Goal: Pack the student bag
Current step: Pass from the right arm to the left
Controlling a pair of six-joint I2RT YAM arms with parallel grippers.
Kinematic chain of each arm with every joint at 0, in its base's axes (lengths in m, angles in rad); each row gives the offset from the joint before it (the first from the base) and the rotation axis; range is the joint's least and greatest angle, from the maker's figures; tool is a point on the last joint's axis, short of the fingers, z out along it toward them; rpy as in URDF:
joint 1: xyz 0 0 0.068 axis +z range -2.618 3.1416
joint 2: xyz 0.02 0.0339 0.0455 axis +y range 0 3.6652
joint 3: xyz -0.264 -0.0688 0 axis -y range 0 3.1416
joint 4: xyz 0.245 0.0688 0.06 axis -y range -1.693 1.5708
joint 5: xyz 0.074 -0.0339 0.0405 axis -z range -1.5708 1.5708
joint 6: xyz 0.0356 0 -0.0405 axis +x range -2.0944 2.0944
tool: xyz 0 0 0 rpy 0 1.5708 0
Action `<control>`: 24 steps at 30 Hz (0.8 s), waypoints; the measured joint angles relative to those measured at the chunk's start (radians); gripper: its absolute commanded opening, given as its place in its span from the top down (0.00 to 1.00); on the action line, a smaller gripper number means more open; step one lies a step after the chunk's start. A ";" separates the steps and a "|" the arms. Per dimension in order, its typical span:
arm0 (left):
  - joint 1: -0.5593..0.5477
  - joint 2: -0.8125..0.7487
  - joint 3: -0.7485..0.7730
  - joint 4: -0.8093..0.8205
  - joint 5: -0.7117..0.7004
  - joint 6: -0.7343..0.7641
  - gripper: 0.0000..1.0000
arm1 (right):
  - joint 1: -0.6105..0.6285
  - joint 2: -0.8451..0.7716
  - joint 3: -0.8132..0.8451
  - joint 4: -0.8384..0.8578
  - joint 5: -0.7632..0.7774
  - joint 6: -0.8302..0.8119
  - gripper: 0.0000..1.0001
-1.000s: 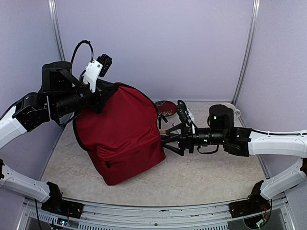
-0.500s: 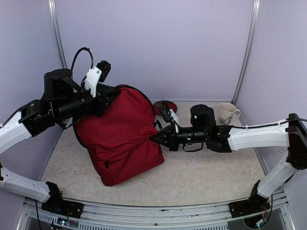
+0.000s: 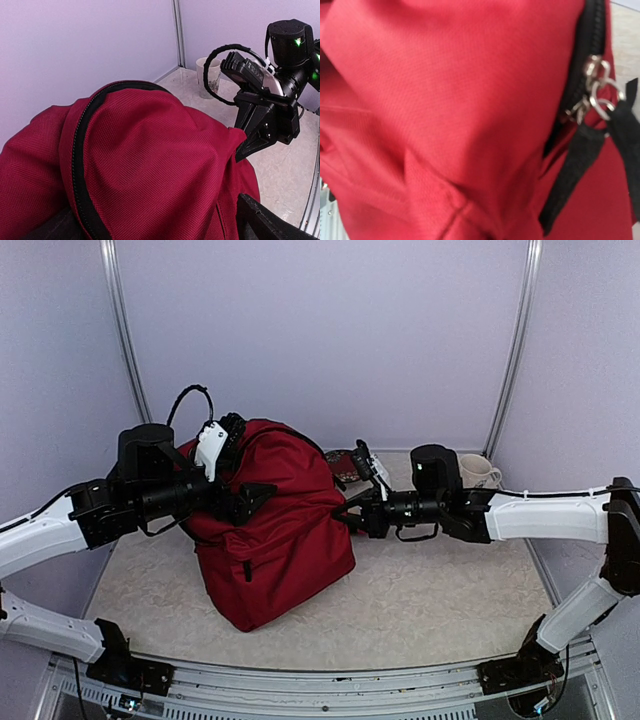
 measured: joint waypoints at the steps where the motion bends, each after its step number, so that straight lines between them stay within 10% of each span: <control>1: 0.003 0.007 0.000 0.001 0.006 -0.007 0.01 | -0.003 -0.005 0.000 -0.011 0.003 -0.008 1.00; 10: -0.023 -0.043 -0.024 -0.018 0.054 0.025 0.20 | -0.019 -0.043 0.000 -0.057 0.034 -0.043 1.00; 24: -0.183 -0.067 -0.096 -0.085 0.026 0.225 0.01 | -0.056 -0.033 0.001 -0.054 0.062 -0.050 1.00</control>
